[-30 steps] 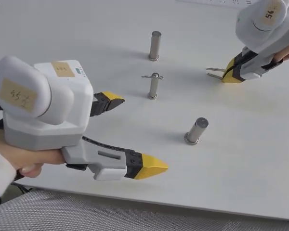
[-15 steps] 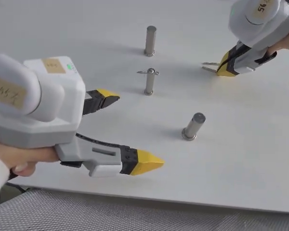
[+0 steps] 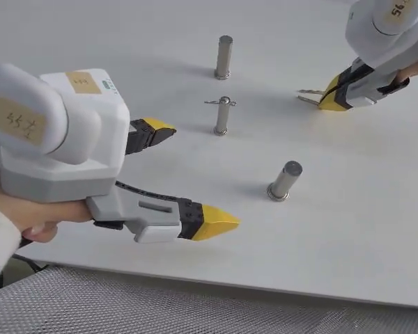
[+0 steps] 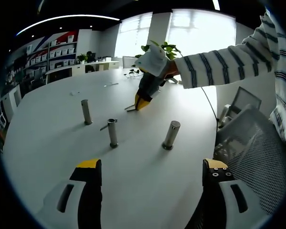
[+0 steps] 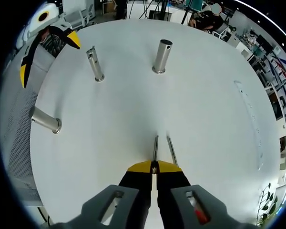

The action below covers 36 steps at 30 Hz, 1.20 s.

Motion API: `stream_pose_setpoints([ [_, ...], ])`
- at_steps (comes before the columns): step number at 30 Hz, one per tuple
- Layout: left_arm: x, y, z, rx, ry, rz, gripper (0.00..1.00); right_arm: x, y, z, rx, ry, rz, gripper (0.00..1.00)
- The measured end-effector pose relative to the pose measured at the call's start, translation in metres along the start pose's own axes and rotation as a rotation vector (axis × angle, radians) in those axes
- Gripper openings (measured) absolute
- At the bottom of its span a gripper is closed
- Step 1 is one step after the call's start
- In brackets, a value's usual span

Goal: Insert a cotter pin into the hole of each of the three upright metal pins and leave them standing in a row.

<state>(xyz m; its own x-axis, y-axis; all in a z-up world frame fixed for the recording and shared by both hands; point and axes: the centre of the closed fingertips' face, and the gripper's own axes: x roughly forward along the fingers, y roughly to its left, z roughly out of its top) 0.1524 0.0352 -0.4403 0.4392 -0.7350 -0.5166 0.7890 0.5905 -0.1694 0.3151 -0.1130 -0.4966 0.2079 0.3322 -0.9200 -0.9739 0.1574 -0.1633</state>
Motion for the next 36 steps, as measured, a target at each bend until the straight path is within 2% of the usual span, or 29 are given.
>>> stream_pose_setpoints([
  [3, -0.001, 0.0, 0.001, 0.004, 0.0, 0.001, 0.85, -0.002, 0.0, 0.0, -0.006, -0.003, -0.007, 0.0],
  [7, -0.002, -0.001, 0.003, 0.009, -0.002, 0.003, 0.85, -0.006, 0.003, 0.001, 0.016, -0.026, 0.008, 0.0],
  [13, -0.004, -0.001, 0.011, 0.01, -0.026, 0.016, 0.81, -0.013, 0.003, 0.003, 0.007, -0.048, -0.017, 0.0],
  [15, -0.005, -0.002, 0.013, 0.009, -0.031, 0.016, 0.81, -0.019, 0.008, 0.006, 0.006, -0.067, -0.03, 0.0],
  [16, -0.005, -0.002, 0.014, 0.004, -0.033, 0.015, 0.81, -0.023, 0.007, 0.01, 0.007, -0.09, -0.042, 0.0],
  [22, -0.005, -0.001, 0.019, -0.023, -0.047, 0.018, 0.79, -0.045, 0.005, 0.02, -0.011, -0.151, -0.112, 0.0],
  [26, -0.005, 0.001, 0.024, -0.027, -0.061, 0.025, 0.79, -0.061, 0.003, 0.031, 0.002, -0.224, -0.188, 0.0],
  [32, -0.003, 0.004, 0.042, -0.068, -0.114, 0.024, 0.75, -0.084, 0.007, 0.042, -0.008, -0.279, -0.27, 0.0],
  [36, 0.002, 0.002, 0.051, -0.074, -0.126, 0.007, 0.72, -0.097, 0.014, 0.048, -0.023, -0.306, -0.302, 0.0],
])
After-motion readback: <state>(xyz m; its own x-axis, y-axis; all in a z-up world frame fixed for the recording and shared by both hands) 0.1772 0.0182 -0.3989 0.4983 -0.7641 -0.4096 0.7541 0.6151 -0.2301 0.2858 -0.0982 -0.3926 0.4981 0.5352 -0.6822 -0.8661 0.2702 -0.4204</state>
